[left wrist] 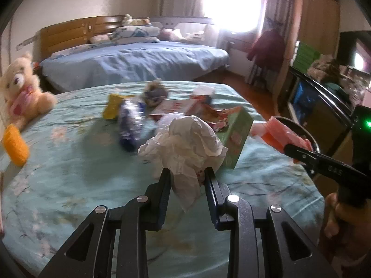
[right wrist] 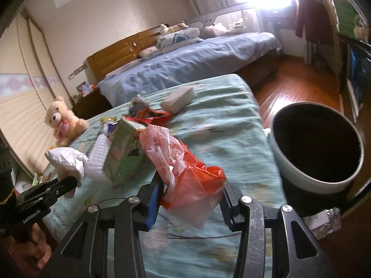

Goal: Collect trash
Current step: 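Carry the tissue and the plastic bag over the black bin with both tools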

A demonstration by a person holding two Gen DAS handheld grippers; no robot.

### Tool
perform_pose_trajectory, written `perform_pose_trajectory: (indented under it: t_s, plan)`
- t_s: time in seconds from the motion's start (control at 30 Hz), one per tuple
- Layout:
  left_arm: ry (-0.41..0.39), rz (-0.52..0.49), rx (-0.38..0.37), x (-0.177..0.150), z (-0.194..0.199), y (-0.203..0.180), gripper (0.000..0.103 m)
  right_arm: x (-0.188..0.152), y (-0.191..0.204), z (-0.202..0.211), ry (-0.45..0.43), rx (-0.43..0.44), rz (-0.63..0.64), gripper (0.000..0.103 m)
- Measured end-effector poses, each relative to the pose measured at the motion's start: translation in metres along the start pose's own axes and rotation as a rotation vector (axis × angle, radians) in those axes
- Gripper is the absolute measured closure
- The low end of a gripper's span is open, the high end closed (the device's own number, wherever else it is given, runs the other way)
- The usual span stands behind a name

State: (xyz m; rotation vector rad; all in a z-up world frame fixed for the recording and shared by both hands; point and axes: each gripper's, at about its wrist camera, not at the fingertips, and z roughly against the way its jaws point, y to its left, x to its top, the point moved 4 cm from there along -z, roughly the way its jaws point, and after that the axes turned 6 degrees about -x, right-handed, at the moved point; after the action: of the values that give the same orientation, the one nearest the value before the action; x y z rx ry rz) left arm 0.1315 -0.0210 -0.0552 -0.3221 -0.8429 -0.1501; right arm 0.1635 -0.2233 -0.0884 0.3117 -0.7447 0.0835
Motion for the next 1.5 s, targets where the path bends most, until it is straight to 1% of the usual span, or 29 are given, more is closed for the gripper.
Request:
perform_pose_trajectory:
  t_s: [0.23, 0.47, 0.8, 1.13, 1.23, 1.5]
  plan:
    - [0.023, -0.077, -0.06, 0.008, -0.012, -0.031, 0.075, -0.001, -0.036, 0.008, -0.01, -0.043, -0.051, 0.058]
    - [0.048, -0.141, -0.099, 0.022, -0.04, -0.054, 0.075, 0.002, -0.069, 0.016, -0.024, -0.082, -0.099, 0.058]
    - [0.092, -0.188, -0.15, 0.041, -0.081, -0.079, 0.075, 0.007, -0.113, 0.019, -0.026, -0.145, -0.148, 0.058]
    - [0.122, -0.236, -0.196, 0.067, -0.125, -0.106, 0.075, 0.021, -0.149, 0.015, -0.02, -0.212, -0.159, 0.058]
    - [0.139, -0.238, -0.22, 0.07, -0.135, -0.111, 0.075, 0.024, -0.158, 0.012, -0.012, -0.228, -0.165, 0.058]
    - [0.174, -0.249, -0.243, 0.085, -0.168, -0.121, 0.074, 0.029, -0.18, 0.006, 0.006, -0.252, -0.18, 0.058]
